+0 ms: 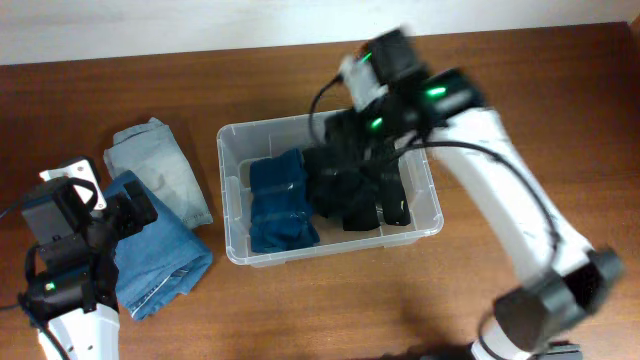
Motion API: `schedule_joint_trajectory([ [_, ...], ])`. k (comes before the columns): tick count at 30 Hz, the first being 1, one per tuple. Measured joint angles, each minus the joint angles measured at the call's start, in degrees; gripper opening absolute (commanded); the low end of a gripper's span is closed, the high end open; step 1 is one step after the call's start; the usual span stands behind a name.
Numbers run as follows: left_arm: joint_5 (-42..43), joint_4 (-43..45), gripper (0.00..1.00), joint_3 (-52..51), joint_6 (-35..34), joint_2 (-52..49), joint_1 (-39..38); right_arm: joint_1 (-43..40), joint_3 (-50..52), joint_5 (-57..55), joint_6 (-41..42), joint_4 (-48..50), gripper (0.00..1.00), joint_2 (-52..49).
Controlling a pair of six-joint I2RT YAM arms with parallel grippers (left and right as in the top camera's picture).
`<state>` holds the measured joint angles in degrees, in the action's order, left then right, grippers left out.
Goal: Pack container
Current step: 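Lower the black bundle into the box beside the others and release, then grasp the medium-blue folded jeans with the left gripper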
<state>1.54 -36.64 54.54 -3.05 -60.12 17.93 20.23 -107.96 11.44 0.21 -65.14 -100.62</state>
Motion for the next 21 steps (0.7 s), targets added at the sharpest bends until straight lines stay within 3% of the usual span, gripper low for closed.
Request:
schedule_joint_trajectory([
  [3,0.0,-0.1,0.99,0.0,0.0,0.0,0.0,-9.0,-5.1,-0.3,-0.2,-5.3,0.99,5.2],
  [8,-1.9,-4.6,0.99,0.0,-3.7,0.0,3.6,-18.7,-3.8,-1.0,0.0,-11.6,0.99,5.1],
  [15,-0.5,-11.1,0.99,0.2,-9.0,-4.8,17.0,-21.6,0.4,-1.1,0.0,-12.0,0.99,3.7],
  [21,2.6,-9.8,0.96,-0.2,-9.9,-16.2,19.3,-21.6,0.4,-1.1,0.0,-11.9,0.99,3.7],
])
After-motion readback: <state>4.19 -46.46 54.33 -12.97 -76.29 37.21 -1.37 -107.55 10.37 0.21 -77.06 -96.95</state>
